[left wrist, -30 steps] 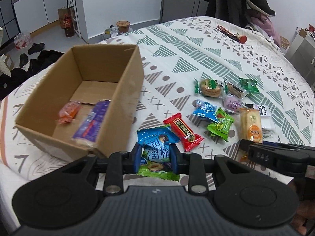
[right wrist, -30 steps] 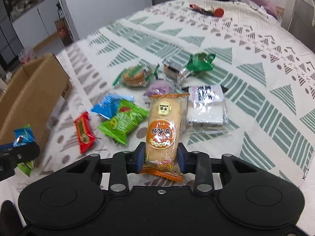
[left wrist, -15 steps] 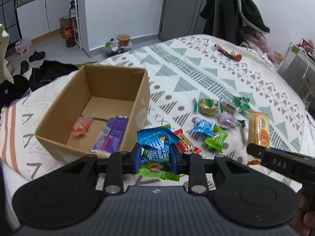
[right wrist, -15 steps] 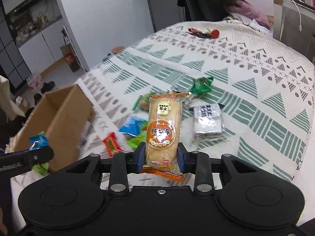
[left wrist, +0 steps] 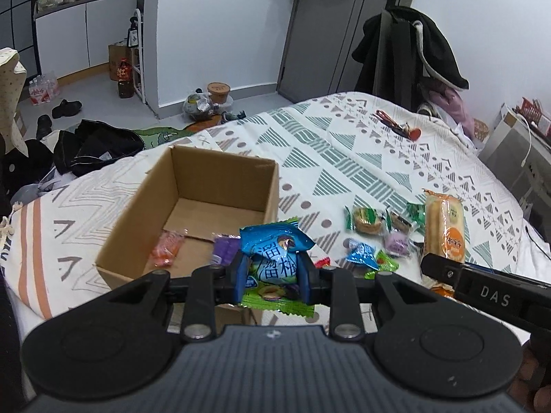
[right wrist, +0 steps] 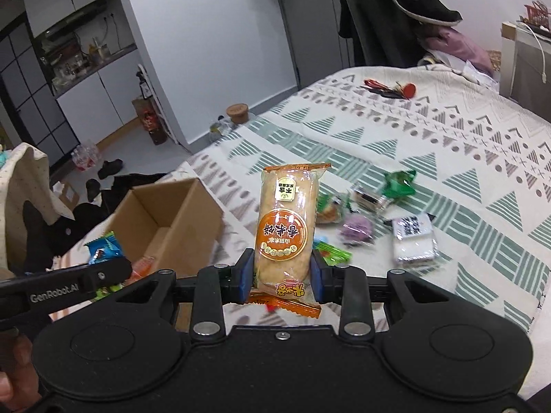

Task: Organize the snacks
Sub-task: 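Carry both snacks over the cardboard box and open both tools to drop them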

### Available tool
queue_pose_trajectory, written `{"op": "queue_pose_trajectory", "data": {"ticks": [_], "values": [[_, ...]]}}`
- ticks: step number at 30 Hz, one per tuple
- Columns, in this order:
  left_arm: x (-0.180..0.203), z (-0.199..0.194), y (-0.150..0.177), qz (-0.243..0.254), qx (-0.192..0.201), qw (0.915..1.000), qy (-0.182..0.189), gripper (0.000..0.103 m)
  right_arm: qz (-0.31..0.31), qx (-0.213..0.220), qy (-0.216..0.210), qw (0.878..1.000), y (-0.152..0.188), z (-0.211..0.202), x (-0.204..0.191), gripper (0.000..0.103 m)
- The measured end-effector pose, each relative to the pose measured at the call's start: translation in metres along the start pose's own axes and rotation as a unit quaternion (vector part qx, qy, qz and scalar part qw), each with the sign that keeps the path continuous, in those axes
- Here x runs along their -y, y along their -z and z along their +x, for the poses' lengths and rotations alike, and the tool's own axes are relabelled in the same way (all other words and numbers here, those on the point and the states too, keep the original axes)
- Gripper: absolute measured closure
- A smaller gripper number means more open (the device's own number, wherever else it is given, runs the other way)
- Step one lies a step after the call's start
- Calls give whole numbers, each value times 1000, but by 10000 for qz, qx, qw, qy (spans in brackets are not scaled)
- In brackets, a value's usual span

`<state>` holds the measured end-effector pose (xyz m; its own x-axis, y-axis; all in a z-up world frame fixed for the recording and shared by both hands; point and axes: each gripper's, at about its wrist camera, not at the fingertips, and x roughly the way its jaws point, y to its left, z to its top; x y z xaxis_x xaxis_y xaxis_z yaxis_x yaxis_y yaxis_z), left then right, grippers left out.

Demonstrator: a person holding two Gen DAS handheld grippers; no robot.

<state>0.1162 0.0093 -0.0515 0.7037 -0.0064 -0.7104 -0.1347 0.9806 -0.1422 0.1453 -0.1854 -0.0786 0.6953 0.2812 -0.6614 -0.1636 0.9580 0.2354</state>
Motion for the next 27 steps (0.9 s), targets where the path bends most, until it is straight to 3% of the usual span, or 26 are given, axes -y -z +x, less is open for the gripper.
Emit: {"op": "queue_pose_trajectory", "data": {"ticks": [17,27], "values": [[-51,15,-34,-349,102,9993,-45,74,-210,-37,-145,9997,-18,11,-57,71],[-95,44,-24,-832,-149,9963,-128,74,-327,-250,-210,9989,-21,40,-90,71]]}}
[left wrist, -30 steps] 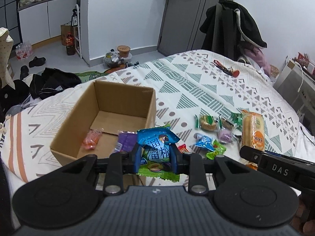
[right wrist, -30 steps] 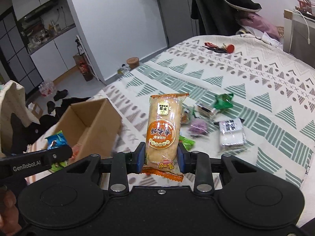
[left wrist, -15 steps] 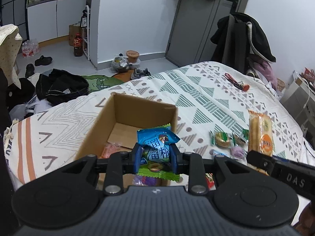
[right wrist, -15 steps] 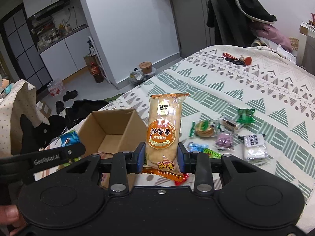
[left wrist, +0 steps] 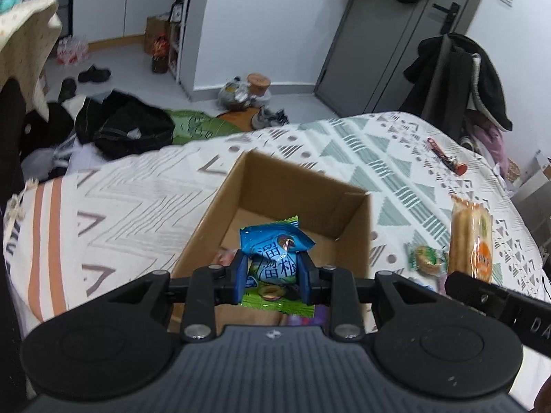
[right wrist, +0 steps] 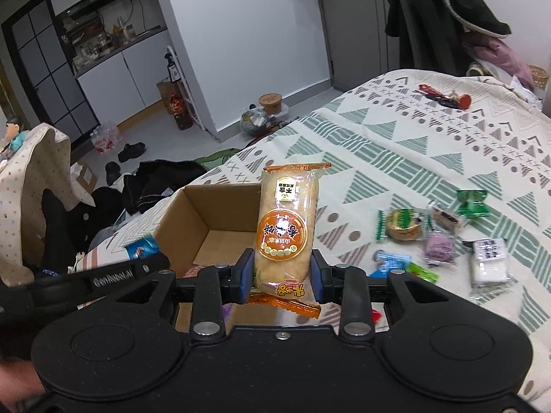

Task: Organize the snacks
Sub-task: 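Carry both snacks over the cardboard box and open both tools to drop them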

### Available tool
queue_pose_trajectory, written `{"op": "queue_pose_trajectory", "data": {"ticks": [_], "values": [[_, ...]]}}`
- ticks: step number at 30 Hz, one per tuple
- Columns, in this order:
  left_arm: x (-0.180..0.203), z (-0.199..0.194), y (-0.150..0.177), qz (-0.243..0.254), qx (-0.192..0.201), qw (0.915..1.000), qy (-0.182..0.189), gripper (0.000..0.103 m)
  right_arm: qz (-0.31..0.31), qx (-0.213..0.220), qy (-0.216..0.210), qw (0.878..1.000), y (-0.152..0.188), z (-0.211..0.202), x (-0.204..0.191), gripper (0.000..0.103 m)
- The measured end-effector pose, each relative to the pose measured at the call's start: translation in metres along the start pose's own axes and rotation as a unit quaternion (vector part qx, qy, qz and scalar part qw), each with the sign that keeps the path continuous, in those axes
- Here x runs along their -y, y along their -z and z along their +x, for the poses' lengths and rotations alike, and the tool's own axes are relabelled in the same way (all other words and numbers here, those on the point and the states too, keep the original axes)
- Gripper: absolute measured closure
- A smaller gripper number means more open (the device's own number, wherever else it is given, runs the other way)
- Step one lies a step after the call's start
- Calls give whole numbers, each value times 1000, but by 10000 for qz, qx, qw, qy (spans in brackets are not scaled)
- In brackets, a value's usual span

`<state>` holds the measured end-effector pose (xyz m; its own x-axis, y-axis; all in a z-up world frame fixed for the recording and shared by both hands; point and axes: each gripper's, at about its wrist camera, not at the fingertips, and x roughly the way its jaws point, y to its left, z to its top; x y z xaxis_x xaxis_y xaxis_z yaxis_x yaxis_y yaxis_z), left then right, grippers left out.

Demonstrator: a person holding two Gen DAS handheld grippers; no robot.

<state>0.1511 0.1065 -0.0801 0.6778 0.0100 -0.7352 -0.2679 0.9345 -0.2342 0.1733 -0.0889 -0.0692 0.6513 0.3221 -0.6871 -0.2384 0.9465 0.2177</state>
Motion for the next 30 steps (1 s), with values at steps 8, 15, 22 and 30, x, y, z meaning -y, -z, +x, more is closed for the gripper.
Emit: {"op": "queue_pose_trajectory", "data": {"ticks": [8,15,22,30], "values": [[-19,9,0,-197,-226,9995,23,69,-46,-161,-126,9998,0,27,-26,71],[-35,-6,-7,-464,-33,9989,-56,61,-78,-288,-331,9990,2,38,-45,71],[-47,-13,-11,-566,68,9983,-113,53,93,-405,-572,9975,1,44,-56,70],[-51,-14,-10,-581,58,9981,-203,28,160,-498,-579,9969,4,39,-52,49]]}}
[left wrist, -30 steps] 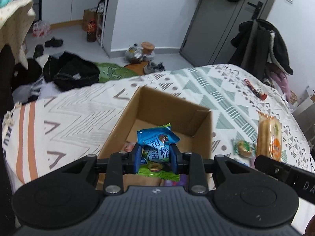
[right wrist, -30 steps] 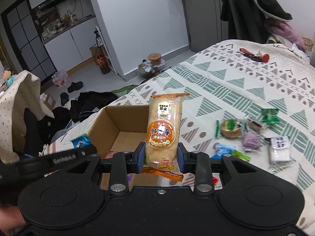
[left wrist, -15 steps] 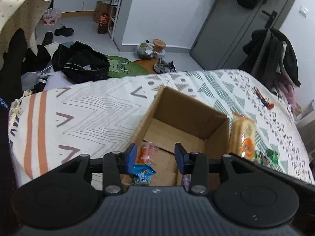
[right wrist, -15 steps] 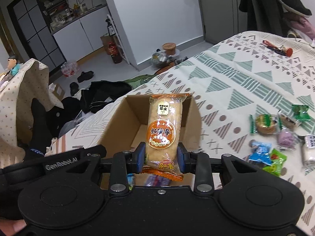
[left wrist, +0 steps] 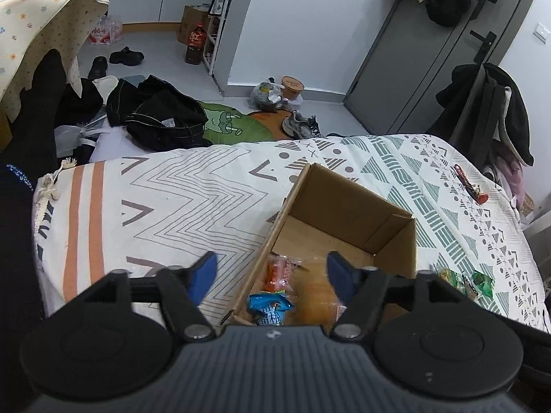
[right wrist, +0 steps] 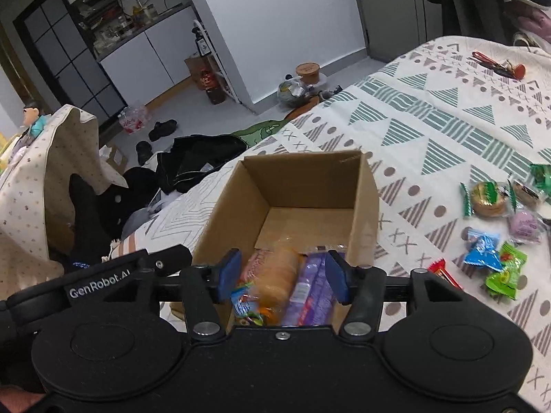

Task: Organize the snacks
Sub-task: 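Carry both snacks over the cardboard box and open both tools to drop them, then move both empty tools back toward the remaining snacks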

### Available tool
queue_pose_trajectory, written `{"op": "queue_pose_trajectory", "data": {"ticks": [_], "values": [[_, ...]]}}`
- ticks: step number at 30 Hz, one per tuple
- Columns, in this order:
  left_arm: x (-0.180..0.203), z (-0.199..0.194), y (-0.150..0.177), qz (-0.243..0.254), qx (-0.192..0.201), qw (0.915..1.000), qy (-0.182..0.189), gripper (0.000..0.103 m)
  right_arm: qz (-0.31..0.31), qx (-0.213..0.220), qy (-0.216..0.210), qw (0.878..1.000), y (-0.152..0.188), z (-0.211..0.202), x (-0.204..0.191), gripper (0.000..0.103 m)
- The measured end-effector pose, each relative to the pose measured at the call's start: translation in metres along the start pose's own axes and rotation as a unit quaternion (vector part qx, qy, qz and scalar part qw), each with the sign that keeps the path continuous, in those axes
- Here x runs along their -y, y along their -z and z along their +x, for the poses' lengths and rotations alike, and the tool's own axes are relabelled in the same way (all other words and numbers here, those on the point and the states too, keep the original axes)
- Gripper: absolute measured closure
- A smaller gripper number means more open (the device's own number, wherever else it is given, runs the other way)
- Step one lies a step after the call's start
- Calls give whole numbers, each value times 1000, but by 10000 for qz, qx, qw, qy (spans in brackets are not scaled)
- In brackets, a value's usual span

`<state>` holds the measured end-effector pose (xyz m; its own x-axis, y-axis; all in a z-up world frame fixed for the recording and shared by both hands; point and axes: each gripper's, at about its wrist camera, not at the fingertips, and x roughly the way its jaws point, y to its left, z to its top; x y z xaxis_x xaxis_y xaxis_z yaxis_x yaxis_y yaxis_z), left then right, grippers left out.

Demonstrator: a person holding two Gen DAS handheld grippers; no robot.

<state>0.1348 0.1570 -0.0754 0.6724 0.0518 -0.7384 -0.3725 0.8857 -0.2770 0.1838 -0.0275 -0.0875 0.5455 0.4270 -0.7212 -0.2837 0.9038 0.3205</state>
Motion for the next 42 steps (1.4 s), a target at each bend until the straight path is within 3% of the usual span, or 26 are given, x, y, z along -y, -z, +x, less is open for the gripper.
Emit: {"op": "queue_pose_trajectory", "data": {"ticks": [14,19,28,42], "values": [[30,-8,11,423,-30,9991,15,19,39,207,534,9984,13,-46,48,38],[49,-15,16,649,28,9979,45,12,104,361,654,9972,15,-64,68,28],[90,-27,26,1028,25,9946,145,11,213,744,981,9922,20,-95,106,7],[140,-39,48,1388,-2,9898,309,11,437,907,1249,9870,31,-125,164,4]]}}
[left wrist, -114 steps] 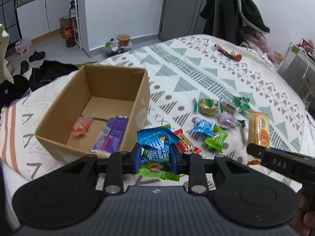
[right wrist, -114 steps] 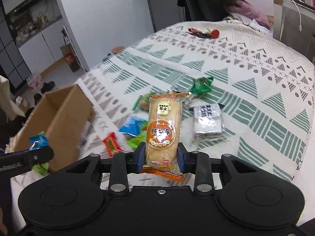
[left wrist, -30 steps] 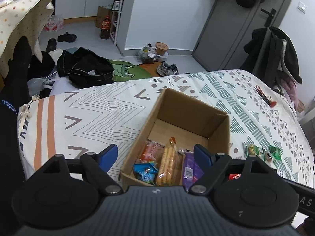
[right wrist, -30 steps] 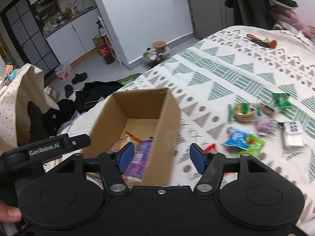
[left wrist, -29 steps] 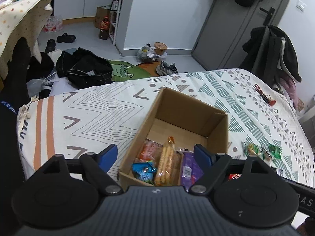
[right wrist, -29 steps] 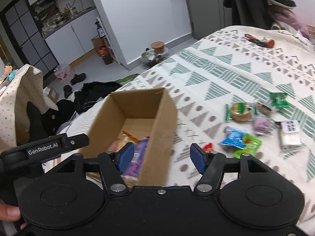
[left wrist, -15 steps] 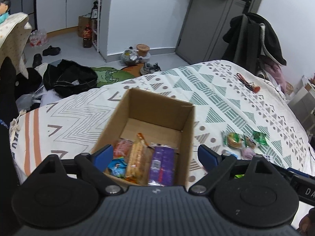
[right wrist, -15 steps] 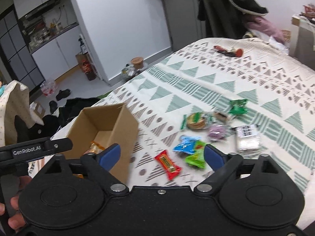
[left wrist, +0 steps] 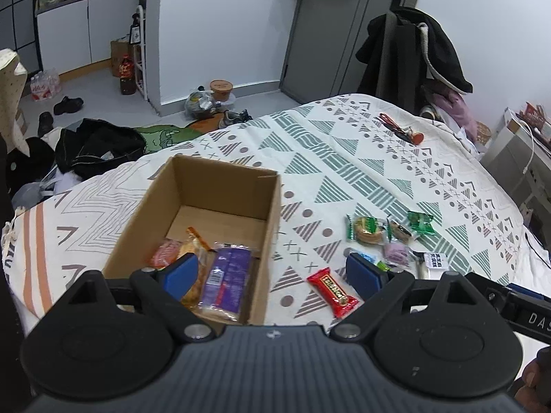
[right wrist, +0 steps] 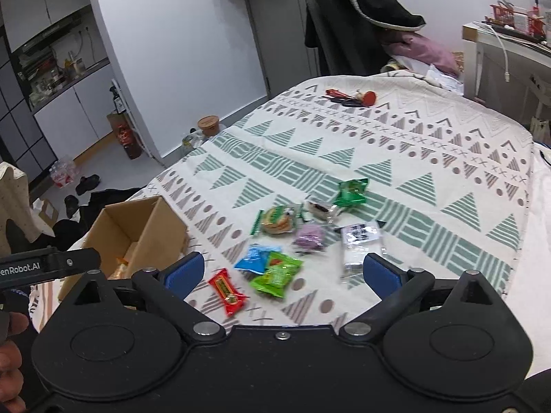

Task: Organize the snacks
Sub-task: 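Move both empty tools back toward the remaining snacks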

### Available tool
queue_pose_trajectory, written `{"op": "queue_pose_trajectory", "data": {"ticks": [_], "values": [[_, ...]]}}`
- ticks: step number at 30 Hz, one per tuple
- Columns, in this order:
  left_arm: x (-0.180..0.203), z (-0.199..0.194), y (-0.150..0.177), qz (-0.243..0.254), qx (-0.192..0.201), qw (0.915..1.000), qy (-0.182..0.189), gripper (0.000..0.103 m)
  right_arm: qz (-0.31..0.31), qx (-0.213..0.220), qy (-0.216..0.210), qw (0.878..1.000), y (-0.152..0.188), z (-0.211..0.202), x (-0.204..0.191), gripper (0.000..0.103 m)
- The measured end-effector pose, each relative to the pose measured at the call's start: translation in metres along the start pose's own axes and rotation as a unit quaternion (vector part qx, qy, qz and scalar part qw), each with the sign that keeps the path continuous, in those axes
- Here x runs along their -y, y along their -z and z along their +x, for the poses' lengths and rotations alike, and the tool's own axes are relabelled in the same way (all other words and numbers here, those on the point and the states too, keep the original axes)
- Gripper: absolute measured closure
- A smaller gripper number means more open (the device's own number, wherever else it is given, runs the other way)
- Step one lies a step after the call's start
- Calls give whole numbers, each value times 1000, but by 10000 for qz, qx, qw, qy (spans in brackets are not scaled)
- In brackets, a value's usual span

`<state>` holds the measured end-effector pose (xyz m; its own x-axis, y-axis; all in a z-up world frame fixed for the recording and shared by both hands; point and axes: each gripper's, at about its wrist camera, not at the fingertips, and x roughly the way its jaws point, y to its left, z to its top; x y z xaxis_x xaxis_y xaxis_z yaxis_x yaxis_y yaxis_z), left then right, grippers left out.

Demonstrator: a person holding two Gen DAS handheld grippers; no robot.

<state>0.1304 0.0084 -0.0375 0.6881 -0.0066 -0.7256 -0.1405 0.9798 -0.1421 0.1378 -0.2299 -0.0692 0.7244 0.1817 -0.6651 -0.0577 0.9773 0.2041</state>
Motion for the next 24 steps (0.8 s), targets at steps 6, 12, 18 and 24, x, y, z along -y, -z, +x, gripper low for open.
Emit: {"op": "queue_pose_trajectory", "data": {"ticks": [6,12,18,24], "values": [[18,1,3,18,9,10000,39,11,77,1,68,9999,1,-3,24,4],[35,7,6,109,-31,9999,43,12,106,27,74,9999,2,-1,47,4],[49,24,15,112,-146,9998,71,14,117,-15,146,9998,7,15,68,4],[59,47,22,134,-315,9994,-4,16,321,-95,151,9993,9,35,79,4]]}}
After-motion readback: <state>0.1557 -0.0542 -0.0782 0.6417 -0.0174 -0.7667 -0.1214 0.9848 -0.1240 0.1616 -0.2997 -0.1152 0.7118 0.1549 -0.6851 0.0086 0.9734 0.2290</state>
